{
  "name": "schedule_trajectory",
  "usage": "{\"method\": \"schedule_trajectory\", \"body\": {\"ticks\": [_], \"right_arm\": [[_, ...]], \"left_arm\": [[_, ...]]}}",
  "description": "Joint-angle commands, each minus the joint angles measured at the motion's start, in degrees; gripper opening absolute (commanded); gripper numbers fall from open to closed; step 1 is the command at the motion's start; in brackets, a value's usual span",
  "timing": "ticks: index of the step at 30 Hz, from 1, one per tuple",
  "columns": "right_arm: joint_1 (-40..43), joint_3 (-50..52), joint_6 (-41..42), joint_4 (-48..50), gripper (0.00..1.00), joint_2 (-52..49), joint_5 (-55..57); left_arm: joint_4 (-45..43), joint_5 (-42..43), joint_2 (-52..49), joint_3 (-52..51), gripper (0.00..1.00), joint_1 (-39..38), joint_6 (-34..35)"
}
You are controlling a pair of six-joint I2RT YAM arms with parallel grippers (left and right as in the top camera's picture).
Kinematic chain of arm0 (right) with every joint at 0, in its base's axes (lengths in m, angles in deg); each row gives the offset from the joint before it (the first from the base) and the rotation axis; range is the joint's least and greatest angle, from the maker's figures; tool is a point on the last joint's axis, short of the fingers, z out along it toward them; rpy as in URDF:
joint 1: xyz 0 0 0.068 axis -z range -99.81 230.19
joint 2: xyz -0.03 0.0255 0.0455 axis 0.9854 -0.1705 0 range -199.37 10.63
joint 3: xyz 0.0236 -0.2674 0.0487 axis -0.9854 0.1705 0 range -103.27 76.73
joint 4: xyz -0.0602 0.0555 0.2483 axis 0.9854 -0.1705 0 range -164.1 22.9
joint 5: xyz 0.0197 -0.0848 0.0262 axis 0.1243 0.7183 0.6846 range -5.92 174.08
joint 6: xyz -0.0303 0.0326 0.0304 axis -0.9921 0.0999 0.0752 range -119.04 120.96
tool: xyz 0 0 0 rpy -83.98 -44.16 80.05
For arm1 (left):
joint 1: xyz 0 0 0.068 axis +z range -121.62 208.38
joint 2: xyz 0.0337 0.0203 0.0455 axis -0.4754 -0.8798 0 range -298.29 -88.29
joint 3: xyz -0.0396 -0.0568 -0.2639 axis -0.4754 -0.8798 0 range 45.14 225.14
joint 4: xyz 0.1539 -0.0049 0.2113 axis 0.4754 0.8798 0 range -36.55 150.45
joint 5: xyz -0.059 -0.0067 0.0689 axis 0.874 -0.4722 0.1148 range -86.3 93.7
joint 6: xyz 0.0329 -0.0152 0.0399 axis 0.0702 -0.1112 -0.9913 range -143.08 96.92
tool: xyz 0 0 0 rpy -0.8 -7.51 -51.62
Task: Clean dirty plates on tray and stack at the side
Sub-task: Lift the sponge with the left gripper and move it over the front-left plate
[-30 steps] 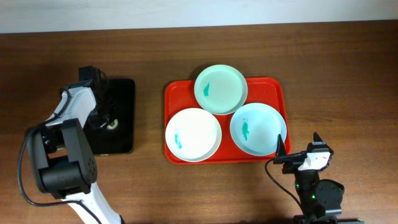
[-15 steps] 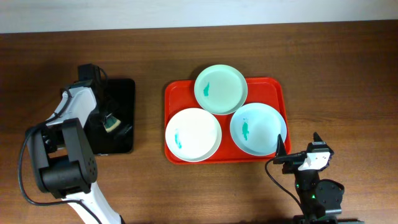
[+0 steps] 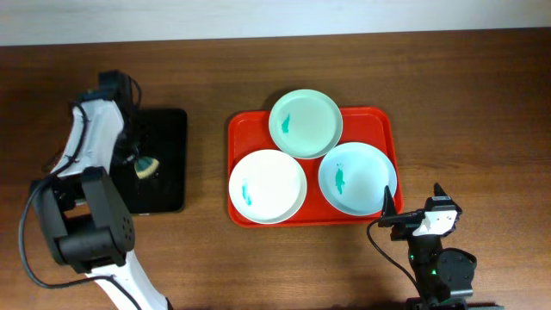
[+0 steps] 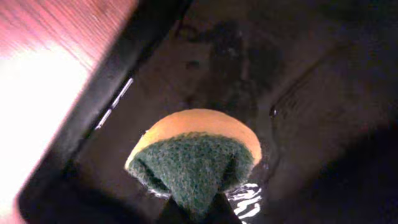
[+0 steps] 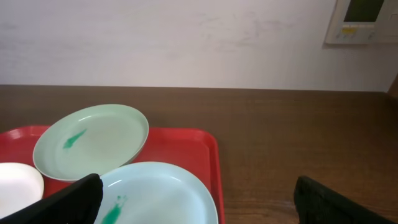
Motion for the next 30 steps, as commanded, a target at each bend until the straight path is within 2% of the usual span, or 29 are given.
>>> {"method": "schedule_trajectory", "body": {"ticks": [1,7,11,13,15,19,21,25,28,30], "right_arm": [[0.37,0.37,0.42,-0.37,0.98,0.59,-0.09],[0.37,0.37,0.42,-0.37,0.99,0.59,-0.09],[0.37,0.37,0.42,-0.37,0.98,0.59,-0.09],[0.37,0.37,0.42,-0.37,0.99,0.59,-0.09],[0.37,0.37,0.42,-0.37,0.98,0.59,-0.09],[0.37,0.37,0.42,-0.37,0.98,0.59,-0.09],[0.37,0.37,0.42,-0.37,0.98,0.59,-0.09],[0.37,0.37,0.42,-0.37,0.99,0.59,-0.09],[0.37,0.37,0.42,-0.37,0.99,0.59,-0.09],[0.37,0.37,0.42,-0.37,0.98,0.59,-0.09]], "left_arm": [[4.09,1.20,3.52,7.48,0.00,0.24,0.09],[4.09,1.18,4.61,8.24,0.00,0.20,0.09],[-1.95,1.25,2.95,1.51,0.00,0.02,0.09],[-7.76,1.36,1.79,-6.05,0.00,0.04,0.09],[-8.26,1.46,1.81,-6.80,0.00,0.15,-0.42],[-4.50,6.93,4.13,-1.57,0.00,0.13,-9.55],[-1.05,9.79,6.36,1.92,0.00,0.02,-11.74],[4.31,16.94,12.72,4.31,0.00,-1.57,-11.72],[8.59,22.84,15.10,4.20,0.00,-5.25,-11.74],[10.21,23.37,15.08,3.56,0.00,-8.76,-11.78]]}}
